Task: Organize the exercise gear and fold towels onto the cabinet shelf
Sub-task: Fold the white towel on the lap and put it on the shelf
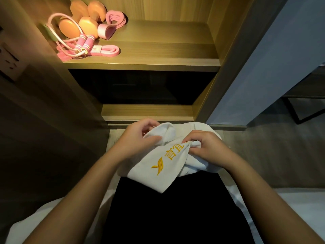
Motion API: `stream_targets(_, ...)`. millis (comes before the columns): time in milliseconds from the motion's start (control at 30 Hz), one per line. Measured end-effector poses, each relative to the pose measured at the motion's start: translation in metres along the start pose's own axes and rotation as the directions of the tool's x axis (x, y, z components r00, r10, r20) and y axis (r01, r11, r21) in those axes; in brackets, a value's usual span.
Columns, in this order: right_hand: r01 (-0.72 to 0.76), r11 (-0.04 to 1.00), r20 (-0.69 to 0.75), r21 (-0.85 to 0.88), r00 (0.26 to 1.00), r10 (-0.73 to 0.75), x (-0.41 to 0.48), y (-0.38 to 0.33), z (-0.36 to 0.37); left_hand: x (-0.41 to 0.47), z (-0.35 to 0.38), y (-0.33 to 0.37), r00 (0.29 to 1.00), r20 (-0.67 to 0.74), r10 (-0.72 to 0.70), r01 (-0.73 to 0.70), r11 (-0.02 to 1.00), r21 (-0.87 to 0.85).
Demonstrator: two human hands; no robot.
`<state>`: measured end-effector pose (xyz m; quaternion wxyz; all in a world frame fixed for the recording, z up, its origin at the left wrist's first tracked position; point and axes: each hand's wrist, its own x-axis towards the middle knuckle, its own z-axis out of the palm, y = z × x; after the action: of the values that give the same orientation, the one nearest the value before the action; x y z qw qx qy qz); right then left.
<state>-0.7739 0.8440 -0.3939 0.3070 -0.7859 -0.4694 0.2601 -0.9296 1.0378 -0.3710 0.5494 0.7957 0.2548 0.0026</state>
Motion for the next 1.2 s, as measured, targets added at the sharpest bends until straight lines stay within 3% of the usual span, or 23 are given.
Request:
stream_targets(67,-0.046,0.999,-0.018,0.009,0.999,0.046,0.003,0.002,0.002,-0.010,-0.018,-0.012,0.998,0.058,0.004,-0.010,0.994,0.107)
stream_targets(267,-0.172,0.985,-0.010,-0.026,0.985,0.172,0.017,0.004,0.008,-0.033,-0.043,-0.052,1.000,0.024,-0.014,0.014,1.000,0.000)
stream_targets(367,-0.223,0.974,0.000,-0.025,0.975,0.223,0.021,0.006,0.008,-0.036,-0.042,-0.065,0.987,-0.156,-0.028,0.019,0.998,-0.059)
stream_targets(467,-0.238,0.971,0.008,0.020,0.971,0.238,0.024,0.008,0.007,-0.033,-0.035,-0.056,0.890,-0.448,-0.087,-0.038,0.964,-0.263)
stream_targets(567,-0.243,0.969,-0.004,0.040,0.970,0.243,0.026,0.007,0.007,-0.027,-0.026,-0.021,0.816,-0.575,0.068,-0.213,0.958,-0.190)
stream_targets(700,-0.258,0.964,-0.033,0.059,0.965,0.260,0.024,0.010,0.005,-0.037,0.004,0.018,0.749,-0.505,0.428,-0.488,0.873,0.016)
stream_targets(767,-0.281,0.957,-0.047,0.074,0.958,0.285,0.021,0.013,0.003,-0.045,0.018,0.019,0.753,-0.432,0.497,-0.539,0.842,0.031)
stream_targets(833,-0.281,0.957,-0.072,0.079,0.955,0.286,0.021,0.014,0.002,-0.047,0.025,0.004,0.783,-0.270,0.561,-0.540,0.827,0.156)
stream_targets(933,-0.277,0.957,-0.069,0.085,0.957,0.283,0.023,0.013,0.004,-0.048,0.031,-0.033,0.880,0.065,0.470,-0.433,0.738,0.517)
stream_targets(1033,-0.303,0.949,-0.056,0.093,0.950,0.308,0.026,0.011,0.004,-0.048,0.034,-0.055,0.909,0.171,0.381,-0.388,0.618,0.683)
stream_targets(1067,-0.306,0.947,-0.051,0.097,0.949,0.312,0.025,0.010,0.004,-0.046,0.035,-0.056,0.904,0.141,0.405,-0.387,0.627,0.676)
stream_targets(1133,-0.302,0.949,-0.070,0.084,0.949,0.308,0.023,0.008,0.005,-0.040,0.037,-0.049,0.900,-0.011,0.435,-0.363,0.765,0.532)
stream_targets(1200,-0.287,0.957,-0.178,0.043,0.940,0.290,0.018,0.006,0.006,-0.029,0.027,-0.032,0.947,-0.178,0.267,-0.230,0.952,0.203)
